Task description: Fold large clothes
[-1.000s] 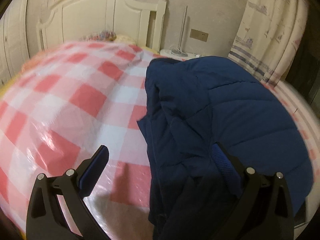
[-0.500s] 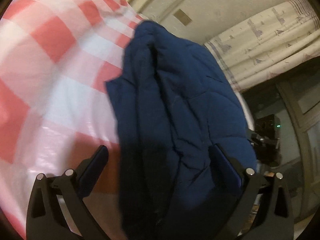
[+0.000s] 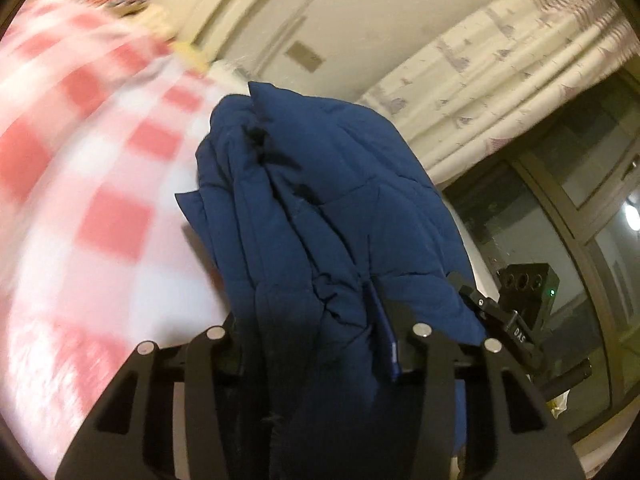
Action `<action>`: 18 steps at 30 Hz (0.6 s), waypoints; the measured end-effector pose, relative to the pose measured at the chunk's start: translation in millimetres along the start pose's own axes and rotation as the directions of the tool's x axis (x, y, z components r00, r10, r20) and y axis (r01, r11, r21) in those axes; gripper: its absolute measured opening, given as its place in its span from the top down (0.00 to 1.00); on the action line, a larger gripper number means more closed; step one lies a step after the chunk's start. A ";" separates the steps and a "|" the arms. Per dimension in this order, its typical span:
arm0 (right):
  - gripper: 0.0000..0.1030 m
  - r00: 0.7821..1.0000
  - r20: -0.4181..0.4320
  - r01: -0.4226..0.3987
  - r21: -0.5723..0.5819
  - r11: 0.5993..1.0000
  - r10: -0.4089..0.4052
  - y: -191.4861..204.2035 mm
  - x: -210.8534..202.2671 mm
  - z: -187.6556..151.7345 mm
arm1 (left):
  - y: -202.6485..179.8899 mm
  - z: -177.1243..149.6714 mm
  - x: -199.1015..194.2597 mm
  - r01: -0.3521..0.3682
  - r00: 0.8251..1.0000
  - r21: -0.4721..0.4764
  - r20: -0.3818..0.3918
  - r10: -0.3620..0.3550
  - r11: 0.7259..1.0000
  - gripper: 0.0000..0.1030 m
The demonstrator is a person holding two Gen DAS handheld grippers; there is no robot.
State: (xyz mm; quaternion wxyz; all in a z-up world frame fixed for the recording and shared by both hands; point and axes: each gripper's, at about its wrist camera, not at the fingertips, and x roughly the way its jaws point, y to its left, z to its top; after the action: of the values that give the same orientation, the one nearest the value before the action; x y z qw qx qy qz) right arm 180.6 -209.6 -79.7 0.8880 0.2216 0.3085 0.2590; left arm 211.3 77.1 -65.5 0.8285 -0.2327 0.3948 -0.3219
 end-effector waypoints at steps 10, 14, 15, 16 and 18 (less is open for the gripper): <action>0.30 0.991 0.056 0.119 0.025 0.993 -0.120 -80.0 -56.8 84.5 | -40.9 59.9 136.3 0.031 0.998 -0.022 -0.045 -0.032 0.999 0.54; 0.20 0.969 -0.133 0.233 0.183 0.955 -0.211 -152.2 -11.7 77.7 | -12.4 38.3 179.1 -0.002 0.998 -0.079 -0.067 -0.003 0.997 0.43; 0.19 0.977 -0.106 0.206 0.229 0.951 -0.186 -161.1 -11.8 75.1 | -9.8 36.4 177.4 0.004 0.998 -0.084 -0.067 -0.010 0.996 0.42; 0.19 0.985 -0.080 0.167 0.251 0.954 -0.151 -164.3 -16.0 71.6 | -8.7 35.7 174.8 0.000 0.997 -0.086 -0.074 -0.006 0.996 0.41; 0.16 0.977 -0.075 0.212 0.215 0.953 -0.200 -154.9 -22.7 69.1 | -15.9 38.1 162.5 -0.050 0.997 -0.033 -0.068 0.047 0.998 0.41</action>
State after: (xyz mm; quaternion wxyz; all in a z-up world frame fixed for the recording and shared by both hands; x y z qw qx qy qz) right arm 261.1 -358.3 -106.4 0.8714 0.2793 0.3801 0.1346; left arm 314.5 -45.3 -115.1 0.8183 -0.2263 0.4332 -0.3025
